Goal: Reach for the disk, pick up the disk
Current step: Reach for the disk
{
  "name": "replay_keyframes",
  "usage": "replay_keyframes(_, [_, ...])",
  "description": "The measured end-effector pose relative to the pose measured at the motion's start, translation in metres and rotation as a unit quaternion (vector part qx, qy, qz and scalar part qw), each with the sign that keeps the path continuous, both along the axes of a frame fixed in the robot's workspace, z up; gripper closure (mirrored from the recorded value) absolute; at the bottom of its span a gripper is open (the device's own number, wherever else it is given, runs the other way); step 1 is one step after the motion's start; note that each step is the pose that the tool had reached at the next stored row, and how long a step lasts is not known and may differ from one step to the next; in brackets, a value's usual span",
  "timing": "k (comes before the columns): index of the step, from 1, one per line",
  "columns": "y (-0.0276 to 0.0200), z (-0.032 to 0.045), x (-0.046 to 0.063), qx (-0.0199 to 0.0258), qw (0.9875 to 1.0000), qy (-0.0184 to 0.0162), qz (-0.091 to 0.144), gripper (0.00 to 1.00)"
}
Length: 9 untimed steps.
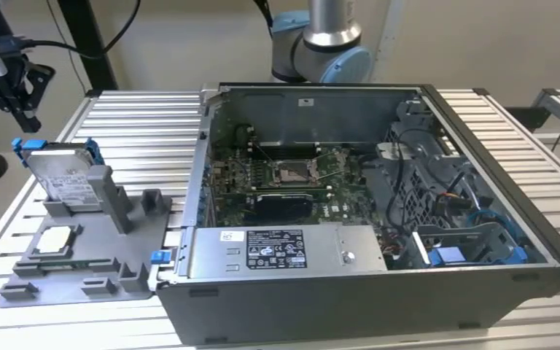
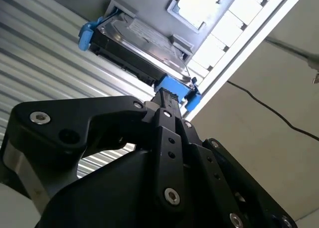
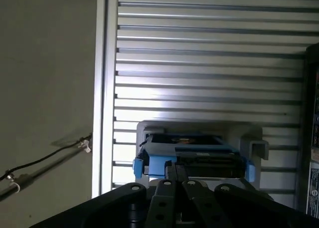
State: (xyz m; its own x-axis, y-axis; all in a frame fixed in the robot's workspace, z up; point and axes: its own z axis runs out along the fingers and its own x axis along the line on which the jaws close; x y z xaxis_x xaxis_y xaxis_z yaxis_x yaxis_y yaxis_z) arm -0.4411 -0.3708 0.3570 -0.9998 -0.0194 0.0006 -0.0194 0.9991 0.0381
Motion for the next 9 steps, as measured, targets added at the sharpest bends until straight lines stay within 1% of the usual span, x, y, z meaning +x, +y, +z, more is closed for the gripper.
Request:
replay_keyframes(4, [0.0, -0.0003, -0.0007, 0.0001, 1.0, -0.0001, 0.0, 1.0])
replay_keyframes(9, [-0.0039, -0.0004, -0.0008, 0.0, 1.0, -0.0001, 0.001, 1.0])
